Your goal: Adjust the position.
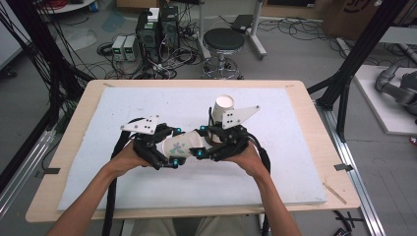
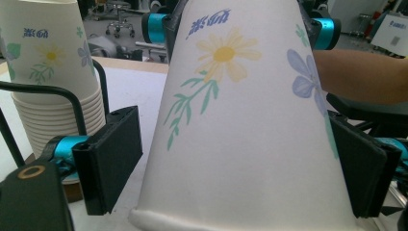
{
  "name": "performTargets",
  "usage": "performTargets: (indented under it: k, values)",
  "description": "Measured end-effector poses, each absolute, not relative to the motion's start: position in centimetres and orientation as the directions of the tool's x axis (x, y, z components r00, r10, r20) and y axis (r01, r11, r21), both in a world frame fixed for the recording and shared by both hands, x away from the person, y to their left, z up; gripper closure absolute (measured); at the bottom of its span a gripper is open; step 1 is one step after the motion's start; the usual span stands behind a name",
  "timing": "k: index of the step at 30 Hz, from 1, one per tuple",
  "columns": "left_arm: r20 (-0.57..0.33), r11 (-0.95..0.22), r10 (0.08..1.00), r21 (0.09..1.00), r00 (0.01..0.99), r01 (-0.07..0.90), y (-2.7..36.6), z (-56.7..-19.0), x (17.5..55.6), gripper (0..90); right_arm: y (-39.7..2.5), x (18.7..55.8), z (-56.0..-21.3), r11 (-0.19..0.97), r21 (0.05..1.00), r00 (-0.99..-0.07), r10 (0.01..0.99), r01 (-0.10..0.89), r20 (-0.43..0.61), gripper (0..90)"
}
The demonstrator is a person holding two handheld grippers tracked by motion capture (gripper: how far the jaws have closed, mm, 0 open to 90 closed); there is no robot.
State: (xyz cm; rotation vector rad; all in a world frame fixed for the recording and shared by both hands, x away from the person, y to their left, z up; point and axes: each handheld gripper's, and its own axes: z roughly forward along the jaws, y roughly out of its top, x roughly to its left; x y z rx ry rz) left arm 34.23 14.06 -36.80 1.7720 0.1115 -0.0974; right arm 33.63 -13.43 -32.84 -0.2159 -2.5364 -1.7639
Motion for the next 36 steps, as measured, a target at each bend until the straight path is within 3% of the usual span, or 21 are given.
performTargets:
  k: [17, 26, 27, 28, 29, 36]
  values:
    - [-0.089, -0.204, -0.015, 0.975, 0.996, 0.084, 14.53, -36.78, 34.12, 29.8, -13.42, 33.52, -32.82, 0.346, 0.929, -0.990, 0.080, 0.134, 0.113, 38.1]
    - [-0.079, -0.208, -0.010, 0.975, 0.997, 0.075, 14.58, -36.74, 34.03, 31.7, -13.39, 33.47, -32.83, 0.350, 0.928, -0.991, 0.080, 0.126, 0.105, 37.5]
    - [-0.083, -0.207, -0.005, 0.975, 0.996, 0.081, 14.59, -36.73, 34.03, 31.7, -13.33, 33.37, -32.82, 0.351, 0.929, -0.992, 0.078, 0.117, 0.096, 30.8]
    - [-0.083, -0.207, -0.005, 0.975, 0.996, 0.081, 14.59, -36.73, 34.03, 31.6, -13.33, 33.37, -32.82, 0.351, 0.929, -0.992, 0.078, 0.117, 0.096, 30.8]
    - [-0.086, -0.205, -0.002, 0.975, 0.996, 0.083, 14.64, -36.75, 34.07, 31.7, -13.26, 33.29, -32.85, 0.345, 0.930, -0.991, 0.088, 0.128, 0.103, 17.6]
    - [-0.084, -0.209, 0.005, 0.974, 0.996, 0.083, 14.94, -36.67, 34.08, 31.5, -13.44, 33.13, -32.83, 0.345, 0.928, -0.987, 0.125, 0.139, 0.102, 13.5]
